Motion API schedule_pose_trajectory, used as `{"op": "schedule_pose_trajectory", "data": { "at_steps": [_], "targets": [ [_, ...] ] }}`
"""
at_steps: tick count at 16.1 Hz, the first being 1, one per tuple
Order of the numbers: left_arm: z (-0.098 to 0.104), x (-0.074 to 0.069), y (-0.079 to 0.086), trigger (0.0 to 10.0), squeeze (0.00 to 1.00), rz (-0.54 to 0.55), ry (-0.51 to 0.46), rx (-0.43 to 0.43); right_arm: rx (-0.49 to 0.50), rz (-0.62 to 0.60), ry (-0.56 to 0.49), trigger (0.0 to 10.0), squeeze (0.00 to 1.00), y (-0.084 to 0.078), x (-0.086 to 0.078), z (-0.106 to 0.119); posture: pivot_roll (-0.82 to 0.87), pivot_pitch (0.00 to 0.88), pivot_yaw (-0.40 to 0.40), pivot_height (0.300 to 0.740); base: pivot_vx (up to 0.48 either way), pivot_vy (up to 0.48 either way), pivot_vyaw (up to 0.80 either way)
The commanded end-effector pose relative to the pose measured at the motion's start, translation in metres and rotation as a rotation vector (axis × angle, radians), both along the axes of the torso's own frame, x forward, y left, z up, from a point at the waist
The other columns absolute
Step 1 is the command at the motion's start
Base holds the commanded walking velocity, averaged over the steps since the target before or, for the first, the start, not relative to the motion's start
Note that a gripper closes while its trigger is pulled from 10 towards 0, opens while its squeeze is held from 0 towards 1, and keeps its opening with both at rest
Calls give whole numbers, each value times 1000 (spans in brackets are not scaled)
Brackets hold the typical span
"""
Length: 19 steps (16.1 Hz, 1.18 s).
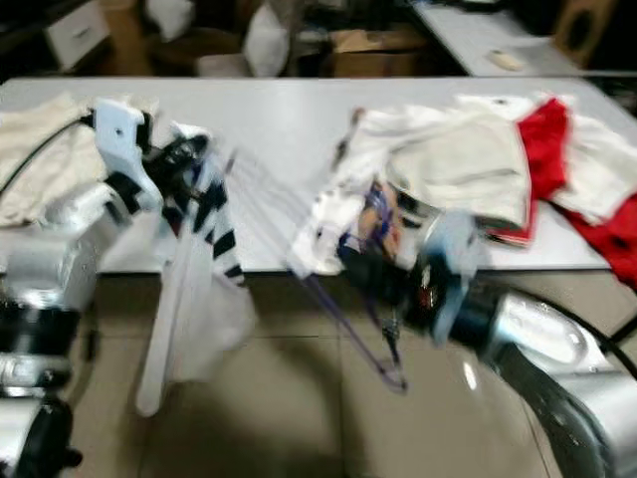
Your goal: Hang hanger
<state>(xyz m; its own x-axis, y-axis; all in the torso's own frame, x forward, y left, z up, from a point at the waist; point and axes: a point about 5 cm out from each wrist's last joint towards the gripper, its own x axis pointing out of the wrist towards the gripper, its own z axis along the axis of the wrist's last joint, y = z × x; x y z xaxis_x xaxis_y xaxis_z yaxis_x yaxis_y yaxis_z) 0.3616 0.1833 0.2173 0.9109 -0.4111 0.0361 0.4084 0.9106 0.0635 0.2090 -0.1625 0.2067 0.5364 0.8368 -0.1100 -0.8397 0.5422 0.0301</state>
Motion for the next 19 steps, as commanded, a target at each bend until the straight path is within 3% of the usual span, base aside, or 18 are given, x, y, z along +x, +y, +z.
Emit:
{"op": "schedule_pose_trajectory", "data": {
  "at_steps": [1, 4, 6, 9, 11, 14, 19],
  "targets": [
    [15, 5, -4, 10000, 0, 0, -50, 10, -18, 38, 18, 10000, 0, -1, -6, 1, -100, 0, 44, 740, 281, 0, 0],
    [38, 16, 1, 10000, 0, -9, -100, 3, -74, 101, 72, 10000, 0, -8, -15, -1, -103, 0, 42, 740, 275, 0, 0],
    [48, 16, -4, 10000, 0, -49, -122, -30, -103, 97, 67, 10000, 0, -6, -12, -2, -101, 0, 42, 740, 276, 0, 0],
    [61, 12, -21, 10000, 0, -125, -170, -37, -101, 36, 13, 10000, 0, 5, 7, 1, -98, 0, 46, 740, 277, 0, -267],
    [64, 12, -25, 10000, 0, -130, -182, -46, -87, 73, -1, 10000, 0, 12, 9, 3, -94, 0, 40, 740, 277, 0, -800],
    [69, 12, -26, 10000, 0, -138, -201, -41, -96, 127, 8, 10000, 0, 18, 13, -1, -84, 0, 30, 740, 277, 0, 0],
    [80, 10, -27, 10000, 0, -158, -228, -50, -99, 90, -24, 10000, 0, 19, 28, 1, -69, 0, 13, 740, 278, 0, 0]
  ]
}}
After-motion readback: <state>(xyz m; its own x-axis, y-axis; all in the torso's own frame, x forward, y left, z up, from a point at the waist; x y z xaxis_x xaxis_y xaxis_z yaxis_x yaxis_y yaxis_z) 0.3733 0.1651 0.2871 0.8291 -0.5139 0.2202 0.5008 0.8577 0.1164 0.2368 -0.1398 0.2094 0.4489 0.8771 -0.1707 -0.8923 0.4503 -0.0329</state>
